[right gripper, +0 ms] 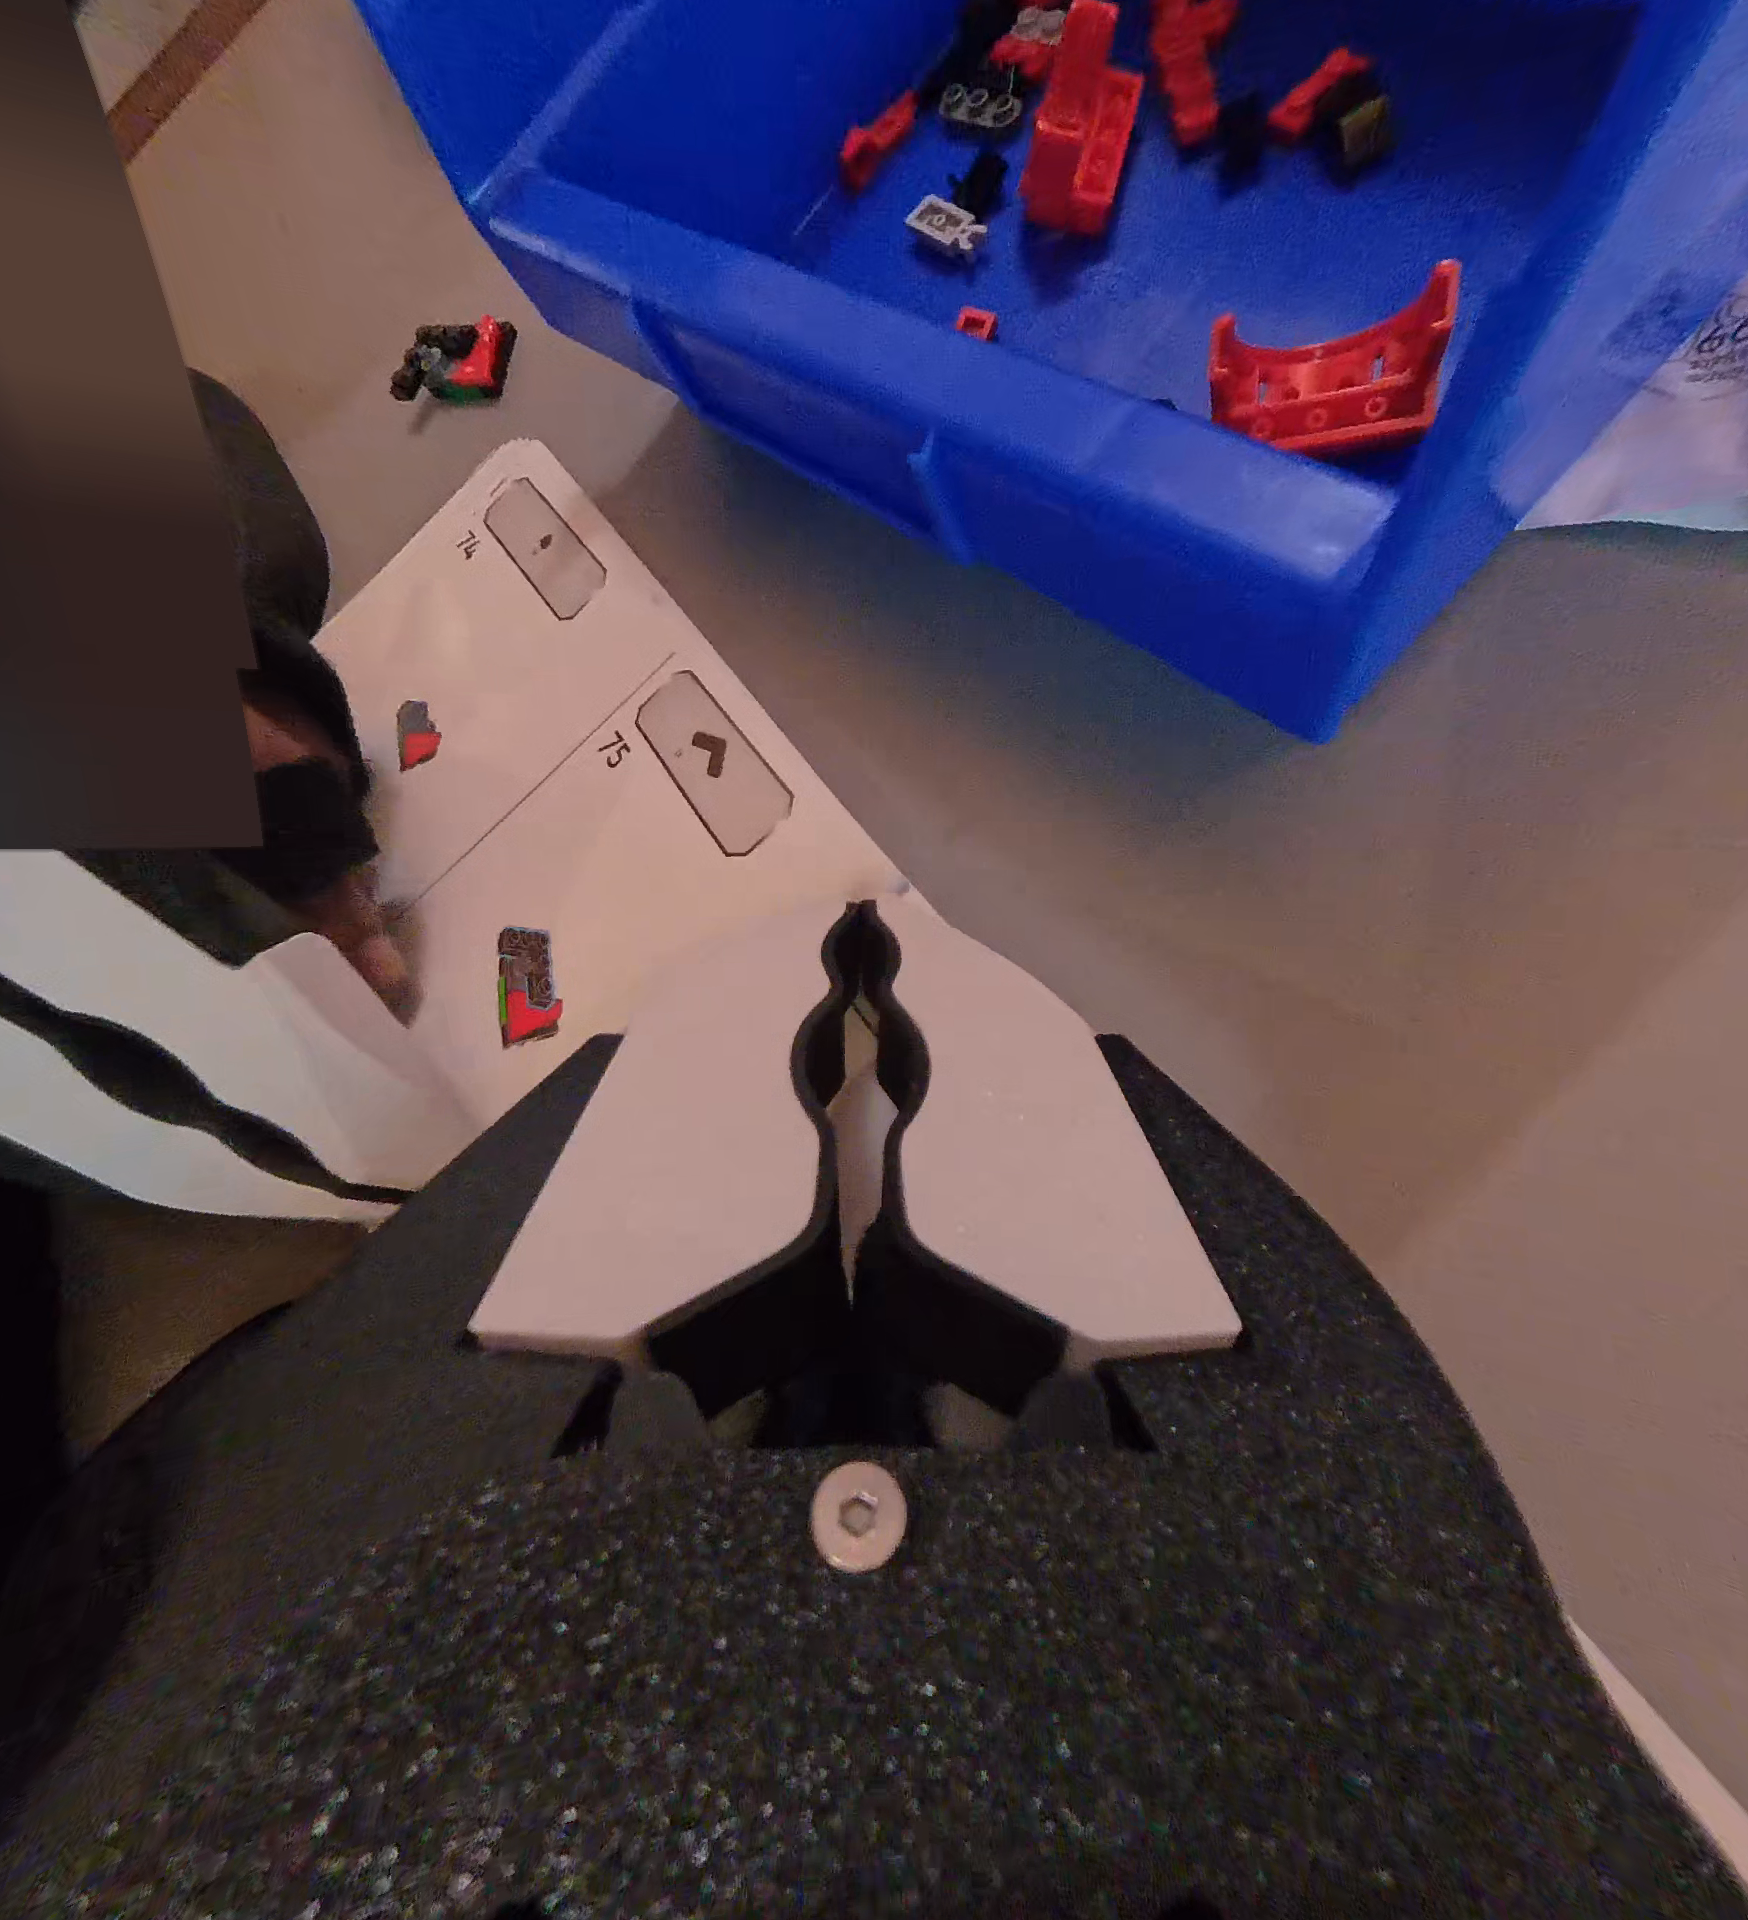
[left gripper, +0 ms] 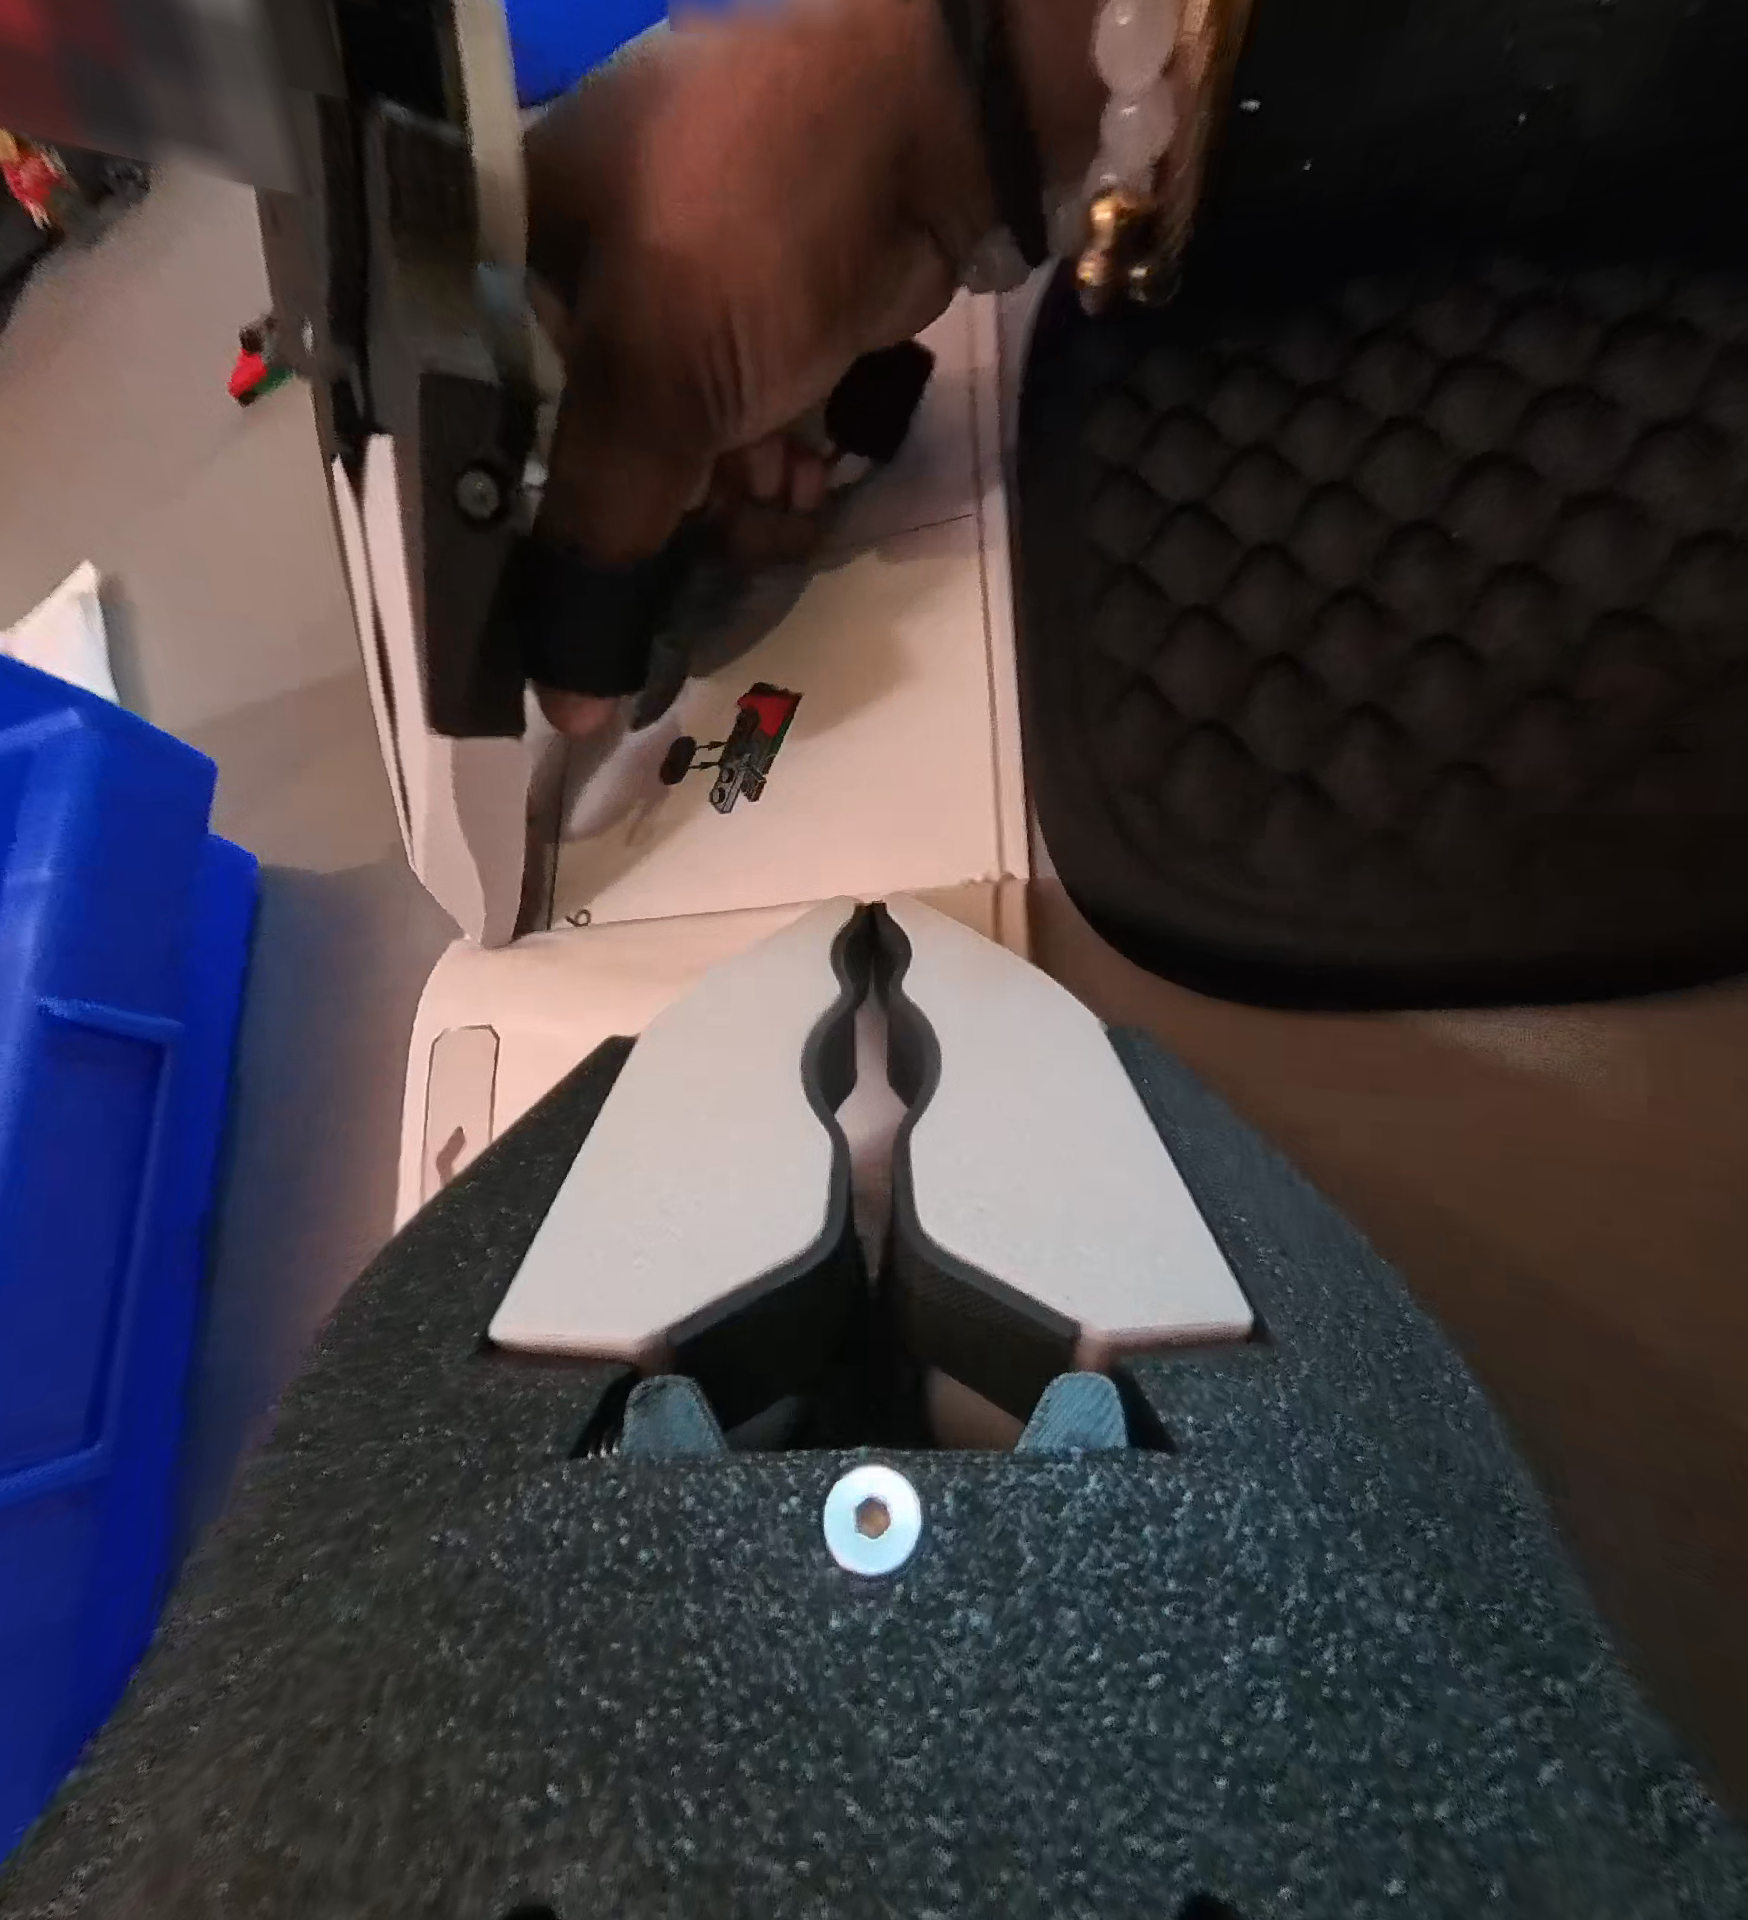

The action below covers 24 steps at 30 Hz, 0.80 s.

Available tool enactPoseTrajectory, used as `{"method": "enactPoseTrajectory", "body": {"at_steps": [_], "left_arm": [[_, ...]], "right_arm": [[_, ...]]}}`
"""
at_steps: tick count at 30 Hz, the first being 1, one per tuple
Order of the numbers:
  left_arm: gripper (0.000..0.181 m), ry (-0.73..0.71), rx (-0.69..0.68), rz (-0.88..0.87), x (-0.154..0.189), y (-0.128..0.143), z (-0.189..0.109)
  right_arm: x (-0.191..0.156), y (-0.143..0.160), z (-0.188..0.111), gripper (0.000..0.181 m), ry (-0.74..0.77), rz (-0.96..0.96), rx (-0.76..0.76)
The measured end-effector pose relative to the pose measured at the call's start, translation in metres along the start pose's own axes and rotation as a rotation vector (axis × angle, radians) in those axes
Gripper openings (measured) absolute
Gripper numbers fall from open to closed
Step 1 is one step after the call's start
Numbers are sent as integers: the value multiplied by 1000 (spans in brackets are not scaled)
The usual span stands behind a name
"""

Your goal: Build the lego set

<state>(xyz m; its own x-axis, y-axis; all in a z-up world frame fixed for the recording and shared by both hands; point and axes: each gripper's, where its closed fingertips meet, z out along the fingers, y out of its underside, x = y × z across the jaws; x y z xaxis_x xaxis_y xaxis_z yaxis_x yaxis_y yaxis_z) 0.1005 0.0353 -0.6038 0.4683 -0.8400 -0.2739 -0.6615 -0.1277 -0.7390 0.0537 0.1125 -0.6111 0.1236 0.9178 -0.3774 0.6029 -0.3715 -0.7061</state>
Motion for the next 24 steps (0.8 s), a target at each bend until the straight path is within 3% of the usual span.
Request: {"method": "enactPoseTrajectory", "body": {"at_steps": [3,6,9,12,15,16,17,20,24], "left_arm": [[0,-48,94,79,-2,-14,-21],[0,-47,185,-10,-15,-24,-40],[0,-86,107,-38,-26,-5,-34],[1,-123,57,-5,-28,2,-30],[1,-84,-19,-30,-23,16,-23],[1,-65,-59,-41,-21,24,-19],[0,-55,-77,-53,-19,28,-17],[0,-39,-60,-80,-19,28,-16],[0,-30,-55,-91,-19,28,-16]], "right_arm": [[-1,-1,-1,0,-33,29,13],[-8,-24,-18,0,-111,11,198],[5,-50,-50,0,3,-38,393],[13,-59,-71,0,165,-166,479],[16,-57,-71,0,232,-237,468],[17,-55,-67,31,235,-242,450],[19,-51,-62,46,235,-233,412],[21,-37,-49,41,224,-250,302],[13,-31,-39,34,160,-283,266]]}}
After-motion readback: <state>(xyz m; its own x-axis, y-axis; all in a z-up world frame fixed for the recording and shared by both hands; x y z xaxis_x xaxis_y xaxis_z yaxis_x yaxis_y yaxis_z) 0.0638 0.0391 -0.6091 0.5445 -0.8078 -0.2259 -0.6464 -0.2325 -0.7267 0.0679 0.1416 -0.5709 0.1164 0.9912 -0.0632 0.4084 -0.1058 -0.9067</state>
